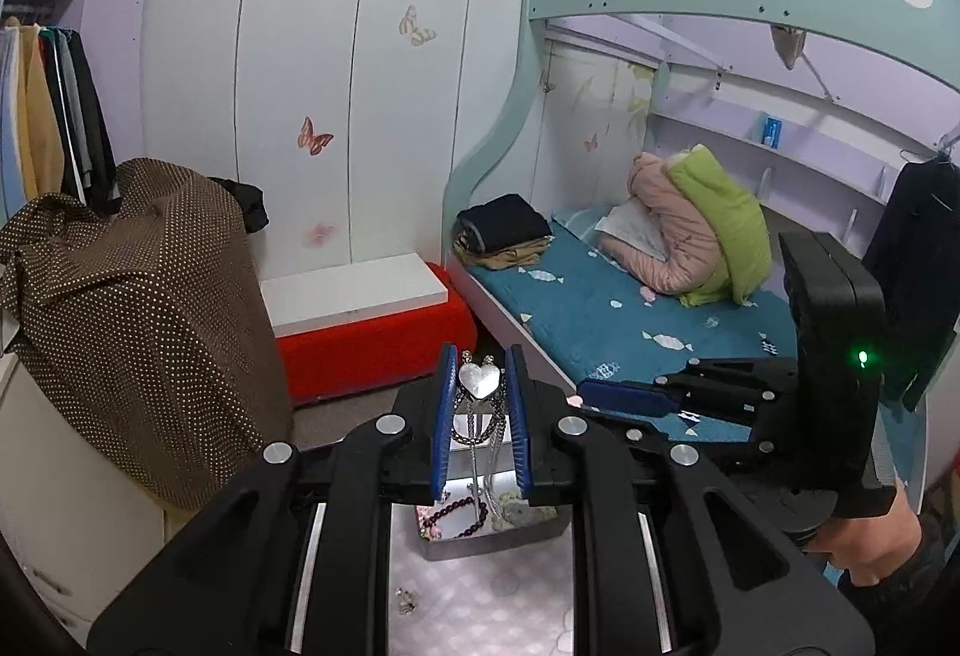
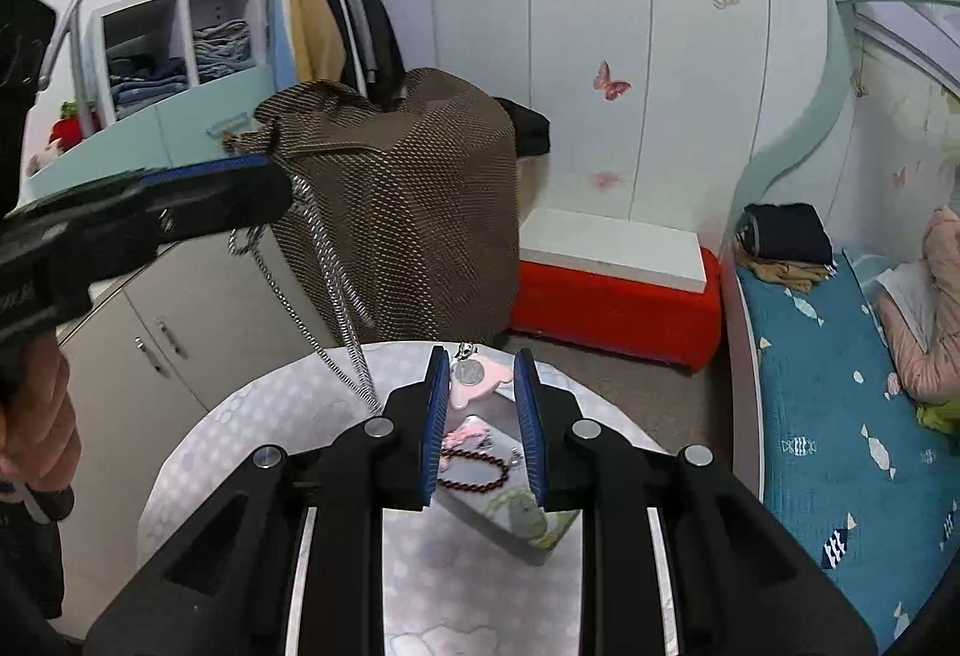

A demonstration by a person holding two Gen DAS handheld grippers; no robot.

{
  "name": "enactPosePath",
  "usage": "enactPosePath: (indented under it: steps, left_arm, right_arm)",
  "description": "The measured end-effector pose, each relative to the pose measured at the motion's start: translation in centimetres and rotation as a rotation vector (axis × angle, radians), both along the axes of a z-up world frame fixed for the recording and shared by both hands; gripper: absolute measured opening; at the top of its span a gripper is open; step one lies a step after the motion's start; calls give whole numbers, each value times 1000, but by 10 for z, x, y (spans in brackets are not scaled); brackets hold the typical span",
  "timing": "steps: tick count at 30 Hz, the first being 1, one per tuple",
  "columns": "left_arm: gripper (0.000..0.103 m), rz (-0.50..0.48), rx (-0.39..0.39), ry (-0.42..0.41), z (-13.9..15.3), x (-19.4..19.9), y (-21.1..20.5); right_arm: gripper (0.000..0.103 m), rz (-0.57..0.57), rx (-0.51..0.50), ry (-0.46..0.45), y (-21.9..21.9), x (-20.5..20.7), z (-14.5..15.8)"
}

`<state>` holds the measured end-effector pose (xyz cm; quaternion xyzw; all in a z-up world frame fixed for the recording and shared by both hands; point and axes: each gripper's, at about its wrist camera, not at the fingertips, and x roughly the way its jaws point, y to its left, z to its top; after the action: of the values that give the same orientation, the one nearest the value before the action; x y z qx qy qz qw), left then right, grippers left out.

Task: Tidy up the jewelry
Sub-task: 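Lift the necklace with both grippers and lower it into the grey box, then open both grippers to release the necklace in the box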

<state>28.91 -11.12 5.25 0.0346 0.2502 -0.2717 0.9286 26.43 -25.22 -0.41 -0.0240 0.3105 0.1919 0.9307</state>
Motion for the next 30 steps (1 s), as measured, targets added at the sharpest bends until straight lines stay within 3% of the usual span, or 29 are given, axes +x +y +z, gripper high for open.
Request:
enactPosePath:
  steps: [20,21,23,24,27,28,29,30]
  left_arm:
    - [17,24,99,204,-73,85,-40]
    - [23,28,107,212,-77,88,-40]
    - [53,40,110,217,-79,90,-38]
    - [75,56,106,202,-79,89,-35]
    - [84,77,107,184,-77,84,-30]
    - [93,86,106,176,-75,83,-28]
    - [93,105,109,158,-73,79,-25]
    - [93,118,113,146,-71,77,-22]
  right_arm:
    - [23,-48,17,291,-9,70,-66]
    - [26,-60,23,304,-11,71,-68]
    - [53,-81,39,312,-14,71,-70]
    - [59,-85,44,310,-16,70,-70]
    - [71,-96,47,292,-18,66,-65]
    - [82,-103,47,286,-18,65,-64]
    - [92,-115,45,272,-19,63,-61]
    - [95,-131,44,254,-20,62,-59]
